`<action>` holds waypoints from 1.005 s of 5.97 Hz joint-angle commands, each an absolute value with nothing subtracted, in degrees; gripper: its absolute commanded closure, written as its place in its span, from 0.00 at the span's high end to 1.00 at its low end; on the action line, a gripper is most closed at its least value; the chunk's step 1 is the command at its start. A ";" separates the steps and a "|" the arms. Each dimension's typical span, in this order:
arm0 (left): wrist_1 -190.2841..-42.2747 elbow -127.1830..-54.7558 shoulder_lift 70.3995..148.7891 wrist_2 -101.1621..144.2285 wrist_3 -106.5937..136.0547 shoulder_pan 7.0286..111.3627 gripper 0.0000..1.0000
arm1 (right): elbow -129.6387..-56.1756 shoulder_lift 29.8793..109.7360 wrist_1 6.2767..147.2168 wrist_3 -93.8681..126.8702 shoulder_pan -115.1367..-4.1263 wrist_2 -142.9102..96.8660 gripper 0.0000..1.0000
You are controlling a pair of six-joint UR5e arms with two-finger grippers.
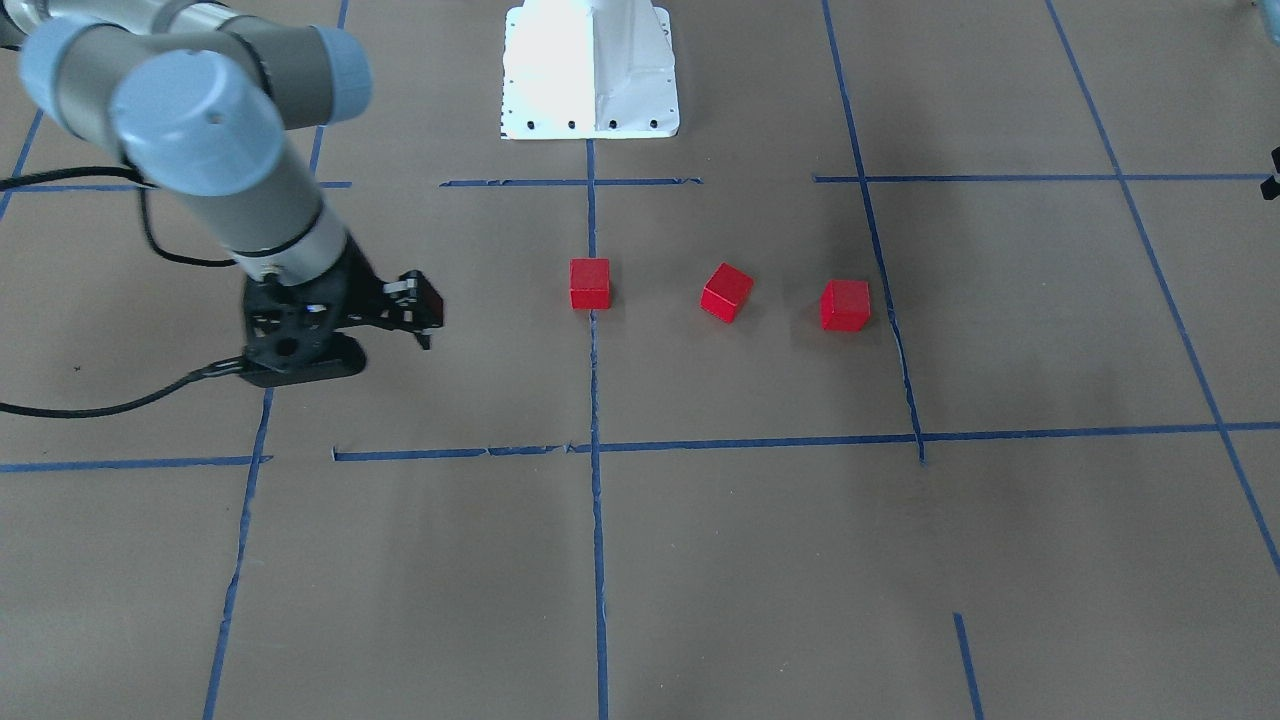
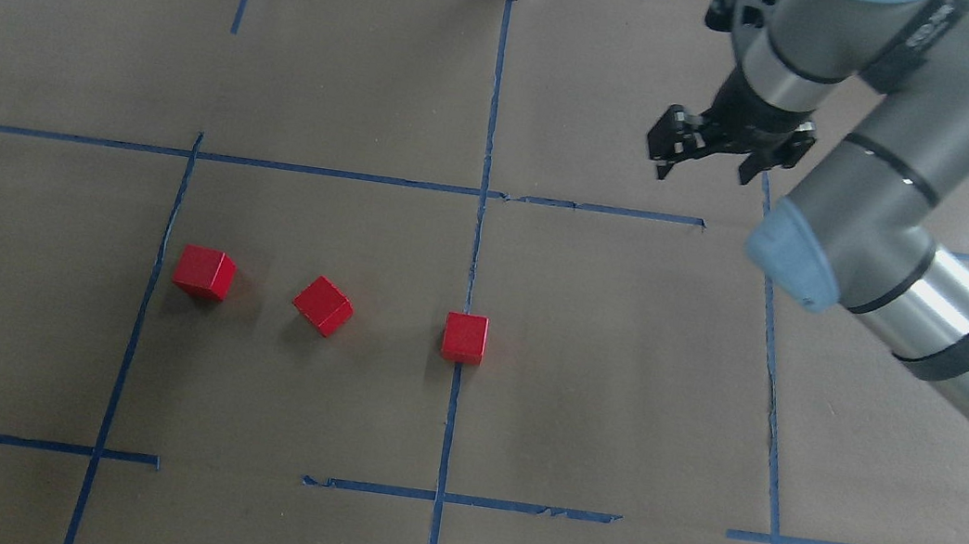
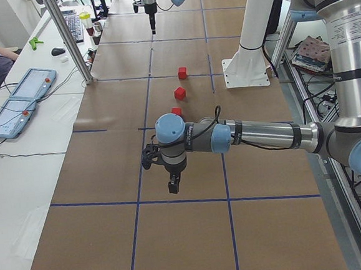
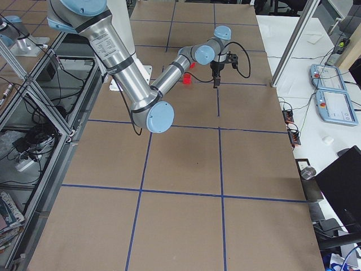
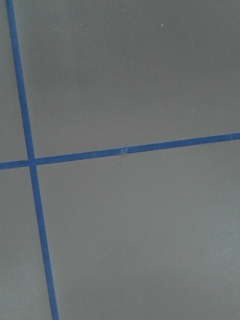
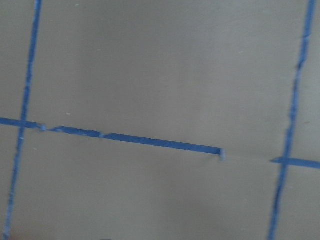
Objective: Form red blocks into L shape at center
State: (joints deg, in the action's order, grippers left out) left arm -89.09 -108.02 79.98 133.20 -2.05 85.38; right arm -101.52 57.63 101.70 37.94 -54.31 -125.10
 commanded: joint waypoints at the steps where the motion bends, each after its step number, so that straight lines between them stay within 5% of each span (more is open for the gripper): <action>1: -89.03 -109.16 84.79 132.98 -1.76 85.34 1.00 | -105.20 68.15 106.70 12.60 -65.08 -127.78 1.00; 4: -90.34 -109.69 87.27 133.42 -2.11 85.34 1.00 | -105.38 87.74 106.44 -21.44 -84.58 -132.54 1.00; 6: -96.29 -110.30 87.10 139.09 -1.93 83.60 1.00 | -110.10 101.27 106.17 -24.26 -90.07 -132.19 1.00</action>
